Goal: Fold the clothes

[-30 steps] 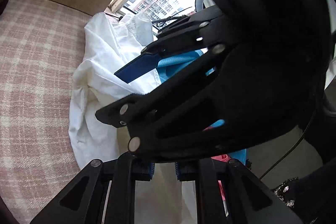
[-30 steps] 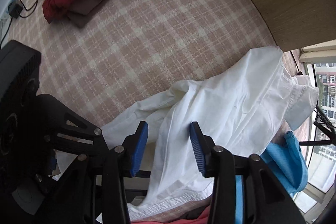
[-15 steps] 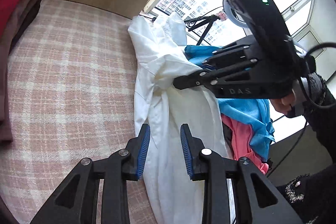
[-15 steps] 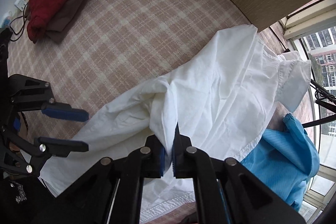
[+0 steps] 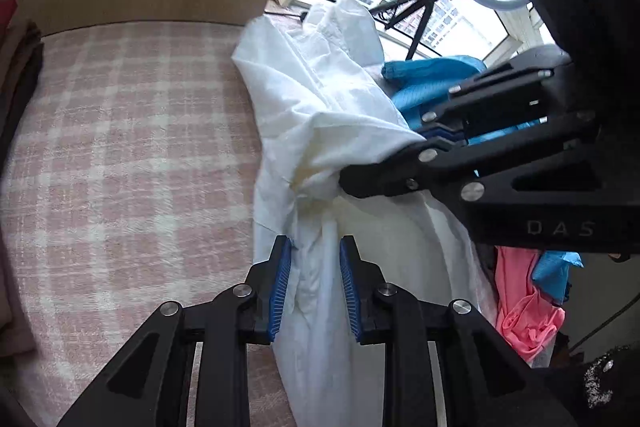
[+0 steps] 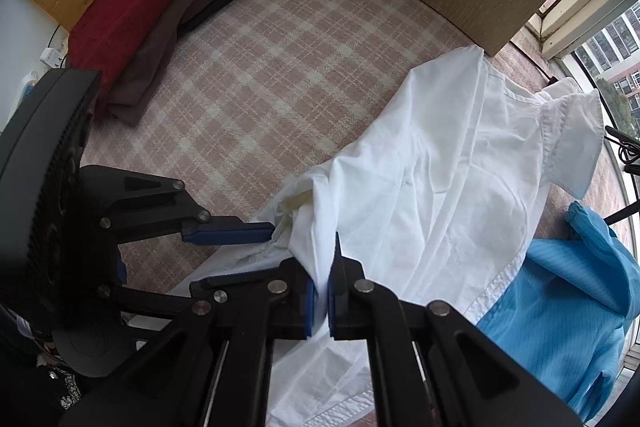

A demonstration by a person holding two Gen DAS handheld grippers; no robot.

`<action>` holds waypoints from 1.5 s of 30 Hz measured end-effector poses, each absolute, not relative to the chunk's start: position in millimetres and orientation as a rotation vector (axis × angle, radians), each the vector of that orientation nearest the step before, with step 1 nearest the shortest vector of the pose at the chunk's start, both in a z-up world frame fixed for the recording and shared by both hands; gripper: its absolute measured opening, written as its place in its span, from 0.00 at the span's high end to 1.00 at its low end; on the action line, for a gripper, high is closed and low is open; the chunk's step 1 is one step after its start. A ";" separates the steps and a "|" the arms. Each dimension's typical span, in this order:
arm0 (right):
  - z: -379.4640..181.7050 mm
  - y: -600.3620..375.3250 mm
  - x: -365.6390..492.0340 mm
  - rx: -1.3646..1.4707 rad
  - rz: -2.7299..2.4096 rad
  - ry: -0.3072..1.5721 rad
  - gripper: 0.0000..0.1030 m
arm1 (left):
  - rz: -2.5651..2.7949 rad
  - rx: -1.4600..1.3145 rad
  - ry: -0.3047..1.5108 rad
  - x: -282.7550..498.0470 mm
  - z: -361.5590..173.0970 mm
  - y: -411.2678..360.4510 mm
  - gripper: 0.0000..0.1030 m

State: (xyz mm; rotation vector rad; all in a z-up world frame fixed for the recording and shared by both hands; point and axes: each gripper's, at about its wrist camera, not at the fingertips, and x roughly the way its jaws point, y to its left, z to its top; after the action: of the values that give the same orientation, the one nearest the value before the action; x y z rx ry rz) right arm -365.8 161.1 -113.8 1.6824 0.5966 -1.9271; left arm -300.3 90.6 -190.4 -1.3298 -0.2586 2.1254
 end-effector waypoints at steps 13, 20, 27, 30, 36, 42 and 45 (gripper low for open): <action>-121.7 153.7 -375.5 1.693 -1.916 0.544 0.96 | 2.191 -1.360 -0.062 -305.4 -198.6 116.2 0.73; -126.3 155.6 -377.0 1.702 -1.914 0.512 0.96 | 2.260 -1.358 -0.164 -307.5 -197.6 89.9 0.96; -133.2 147.5 -376.8 1.698 -1.846 0.419 0.90 | 2.280 -1.403 -0.192 -312.0 -208.3 74.7 0.94; -124.4 162.5 -376.6 1.662 -1.864 0.292 0.80 | 2.281 -1.417 -0.266 -313.4 -209.7 59.3 0.86; -106.9 192.5 -376.3 1.580 -1.887 0.042 0.74 | 2.358 -1.430 -0.357 -313.5 -197.2 8.8 0.90; -110.3 211.9 -393.2 1.552 -1.956 -0.028 0.86 | 2.271 -1.263 -0.423 -315.0 -160.8 20.4 0.89; -113.6 220.8 -403.0 1.542 -1.994 -0.050 0.88 | 2.214 -1.269 -0.374 -323.1 -163.5 45.8 0.89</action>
State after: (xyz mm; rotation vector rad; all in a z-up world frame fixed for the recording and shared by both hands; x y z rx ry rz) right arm -403.0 220.8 -113.6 1.5417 -0.0499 -1.9939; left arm -323.1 45.8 -163.5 -1.2686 -0.3737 2.2143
